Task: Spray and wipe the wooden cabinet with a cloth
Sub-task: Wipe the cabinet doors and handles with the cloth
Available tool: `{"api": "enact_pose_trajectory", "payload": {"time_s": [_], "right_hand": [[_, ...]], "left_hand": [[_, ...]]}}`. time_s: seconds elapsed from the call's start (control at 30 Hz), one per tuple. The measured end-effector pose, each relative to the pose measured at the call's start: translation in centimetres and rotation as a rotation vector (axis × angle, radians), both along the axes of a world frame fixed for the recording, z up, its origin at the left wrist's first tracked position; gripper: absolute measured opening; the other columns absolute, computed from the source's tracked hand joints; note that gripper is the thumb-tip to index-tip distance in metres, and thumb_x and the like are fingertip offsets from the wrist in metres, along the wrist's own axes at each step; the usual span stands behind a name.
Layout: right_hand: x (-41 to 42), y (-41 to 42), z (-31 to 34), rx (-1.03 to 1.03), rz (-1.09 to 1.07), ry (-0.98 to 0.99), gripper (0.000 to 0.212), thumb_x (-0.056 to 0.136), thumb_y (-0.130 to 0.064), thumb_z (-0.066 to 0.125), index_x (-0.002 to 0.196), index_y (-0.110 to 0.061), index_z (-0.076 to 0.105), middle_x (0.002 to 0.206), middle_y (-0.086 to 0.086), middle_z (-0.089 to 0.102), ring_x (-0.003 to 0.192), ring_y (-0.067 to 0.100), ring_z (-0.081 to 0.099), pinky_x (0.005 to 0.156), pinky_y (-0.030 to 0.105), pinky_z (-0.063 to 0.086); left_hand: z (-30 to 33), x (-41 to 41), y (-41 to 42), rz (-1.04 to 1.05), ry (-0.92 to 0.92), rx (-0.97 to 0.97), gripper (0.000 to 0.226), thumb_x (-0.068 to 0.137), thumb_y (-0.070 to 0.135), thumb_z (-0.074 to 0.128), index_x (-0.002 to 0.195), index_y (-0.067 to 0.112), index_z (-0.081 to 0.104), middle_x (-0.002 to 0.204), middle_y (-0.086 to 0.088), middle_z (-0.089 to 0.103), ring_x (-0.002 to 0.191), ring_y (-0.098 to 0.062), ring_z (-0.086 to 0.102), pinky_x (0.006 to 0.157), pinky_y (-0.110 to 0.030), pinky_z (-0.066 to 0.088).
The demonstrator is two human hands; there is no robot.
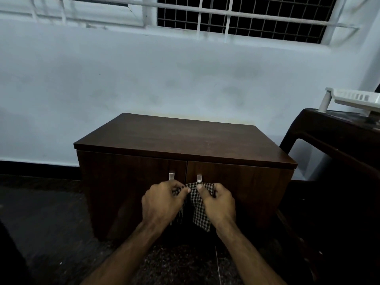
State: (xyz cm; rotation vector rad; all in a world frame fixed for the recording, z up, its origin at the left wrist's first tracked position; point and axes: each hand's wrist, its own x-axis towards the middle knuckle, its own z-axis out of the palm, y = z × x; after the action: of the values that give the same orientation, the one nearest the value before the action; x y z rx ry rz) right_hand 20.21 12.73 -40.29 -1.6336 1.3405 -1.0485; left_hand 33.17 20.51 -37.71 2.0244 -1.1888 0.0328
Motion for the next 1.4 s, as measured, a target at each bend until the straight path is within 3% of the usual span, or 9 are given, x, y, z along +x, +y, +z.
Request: {"api": "enact_pose_trajectory", "payload": {"time_s": [0.2,0.37,0.5,0.7,0.87,0.97,1.07,1.23,1.4], "right_hand": [[1.0,-0.8,1.8,-0.011,-0.053,-0.045,0.064,0.064,-0.082,0.058,0.085,-0.022,0.065,0.084,-0.002,0.075,0.08,0.02,0.073,0.073,0.047,0.062],[-0.3,0.5,-0.7,0.057,0.003,-0.08,0.036,0.083,-0.056,0.072,0.08,-0.021,0.069,0.077,-0.004,0.076,0.071,0.014,0.074,0.07,0.049,0.063],[-1.1,1.5,-4.1,0.155,0.021,0.014,0.034,0.082,-0.055,0.072,0.08,-0.022,0.071,0.079,-0.005,0.077,0.076,0.014,0.074,0.076,0.049,0.061],[1.2,2.6,-1.5,0.034,0.11,-0.021,0.025,0.087,-0.045,0.074,0.077,-0.022,0.07,0.078,-0.007,0.076,0.075,0.008,0.073,0.075,0.046,0.062],[4.3,2.8,1.8,-0.147,-0.008,0.104,0.04,0.085,-0.057,0.068,0.065,-0.025,0.057,0.061,-0.008,0.062,0.061,0.009,0.063,0.057,0.032,0.052],[5.7,2.9,3.3,-0.137,-0.084,0.186,0.045,0.086,-0.06,0.066,0.069,-0.02,0.055,0.062,-0.012,0.054,0.063,0.011,0.056,0.061,0.028,0.046],[6.2,2.8,2.9,-0.118,-0.089,0.204,0.045,0.087,-0.063,0.064,0.076,-0.019,0.059,0.068,-0.013,0.058,0.066,0.008,0.056,0.062,0.027,0.046],[5.3,2.9,1.1,-0.107,0.007,0.195,0.034,0.086,-0.06,0.066,0.088,-0.026,0.068,0.078,-0.013,0.069,0.075,0.004,0.067,0.068,0.032,0.059],[5.7,2.3,2.9,-0.136,-0.032,0.181,0.042,0.085,-0.059,0.067,0.07,-0.021,0.057,0.071,-0.009,0.067,0.068,0.008,0.065,0.061,0.029,0.051]], "left_hand": [[1.4,0.0,0.1,0.004,-0.039,-0.026,0.029,0.086,0.063,0.065,0.104,0.042,0.074,0.097,0.016,0.076,0.092,-0.01,0.072,0.066,-0.023,0.045],[0.2,0.9,1.1,-0.038,-0.088,0.086,0.03,0.086,0.064,0.063,0.108,0.044,0.07,0.099,0.018,0.075,0.088,-0.006,0.071,0.072,-0.027,0.057],[-1.7,1.3,2.6,-0.109,-0.086,0.184,0.025,0.09,0.056,0.061,0.111,0.043,0.068,0.105,0.017,0.075,0.092,-0.007,0.071,0.079,-0.028,0.056],[-1.0,3.8,3.8,-0.011,-0.005,0.022,0.017,0.09,0.047,0.068,0.105,0.04,0.071,0.097,0.016,0.076,0.086,-0.006,0.071,0.073,-0.027,0.058],[1.0,5.1,3.0,0.111,-0.021,-0.122,0.019,0.088,0.046,0.07,0.104,0.036,0.073,0.095,0.013,0.077,0.089,-0.013,0.073,0.071,-0.027,0.054],[1.3,5.6,2.1,0.166,-0.015,-0.118,0.02,0.087,0.049,0.069,0.103,0.037,0.072,0.094,0.012,0.077,0.092,-0.018,0.073,0.073,-0.029,0.053],[1.0,5.8,1.6,0.173,0.001,-0.085,0.02,0.087,0.05,0.069,0.102,0.037,0.072,0.093,0.011,0.077,0.091,-0.019,0.073,0.072,-0.03,0.053],[-0.8,5.7,1.7,0.126,0.005,-0.045,0.018,0.088,0.049,0.069,0.101,0.037,0.071,0.093,0.013,0.076,0.089,-0.016,0.073,0.072,-0.03,0.055],[-0.3,5.7,1.4,0.148,-0.016,-0.099,0.018,0.088,0.051,0.066,0.101,0.038,0.07,0.091,0.013,0.075,0.087,-0.018,0.073,0.071,-0.032,0.056]]}}
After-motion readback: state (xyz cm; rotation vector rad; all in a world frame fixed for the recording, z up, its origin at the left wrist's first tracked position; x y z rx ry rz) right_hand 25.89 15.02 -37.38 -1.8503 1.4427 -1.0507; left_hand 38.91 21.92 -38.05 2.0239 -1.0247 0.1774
